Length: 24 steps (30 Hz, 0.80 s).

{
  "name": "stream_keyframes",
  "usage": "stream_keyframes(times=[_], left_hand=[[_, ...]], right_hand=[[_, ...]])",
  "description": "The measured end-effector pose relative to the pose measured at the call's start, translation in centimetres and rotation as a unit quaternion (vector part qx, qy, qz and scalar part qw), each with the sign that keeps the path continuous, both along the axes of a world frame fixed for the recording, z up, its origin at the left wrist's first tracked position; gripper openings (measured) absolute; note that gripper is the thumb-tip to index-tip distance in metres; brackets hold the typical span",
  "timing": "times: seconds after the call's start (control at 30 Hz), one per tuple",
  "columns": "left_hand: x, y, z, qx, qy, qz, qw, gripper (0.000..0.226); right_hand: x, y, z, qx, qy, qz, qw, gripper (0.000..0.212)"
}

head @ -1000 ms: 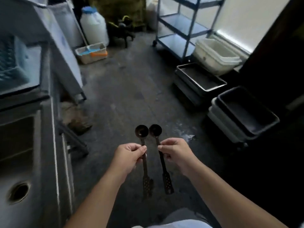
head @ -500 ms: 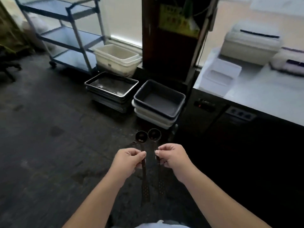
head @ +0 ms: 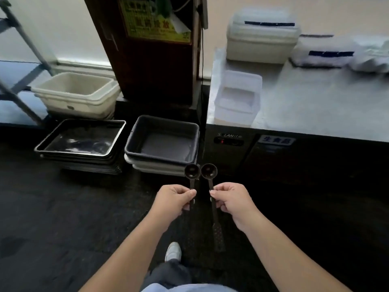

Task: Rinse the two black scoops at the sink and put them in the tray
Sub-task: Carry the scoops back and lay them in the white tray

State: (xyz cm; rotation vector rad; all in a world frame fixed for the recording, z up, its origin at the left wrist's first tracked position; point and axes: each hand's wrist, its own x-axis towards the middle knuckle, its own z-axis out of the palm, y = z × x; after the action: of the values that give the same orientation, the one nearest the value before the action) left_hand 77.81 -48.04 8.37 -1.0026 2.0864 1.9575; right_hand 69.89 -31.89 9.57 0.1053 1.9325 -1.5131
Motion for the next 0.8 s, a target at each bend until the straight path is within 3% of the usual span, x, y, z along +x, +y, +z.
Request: stream_keyframes(times=[0.3,0.43,0.63,0.8], left_hand=[[-14.2,-6.1,1.2,0.007,-0.002,-0.094,0.996,0.016],[-21.4,-6.3,0.9,-0.006,-0.008,-0.124,0.992,0.018],[-33.1,-5.1,0.2,-0.026,0.014,-0.093,0.995,0.016],[-41.3,-3.7,0.6,-0.039,0.012,-0.064,0.997,0.01]], right_hand=[[-10.6,-4.7,1.2,-0.026,-0.001,-0.092,0.995,0.008],[-17.1,-4.4,1.2,-0.039,0.004,-0.103,0.994,0.02],[-29.8,-3.0,-0.2,-0.042,-0.003,-0.101,0.994,0.016],[-38.7,-2.7,-0.8,-0.045,-0.032,-0.107,0.993,0.026]])
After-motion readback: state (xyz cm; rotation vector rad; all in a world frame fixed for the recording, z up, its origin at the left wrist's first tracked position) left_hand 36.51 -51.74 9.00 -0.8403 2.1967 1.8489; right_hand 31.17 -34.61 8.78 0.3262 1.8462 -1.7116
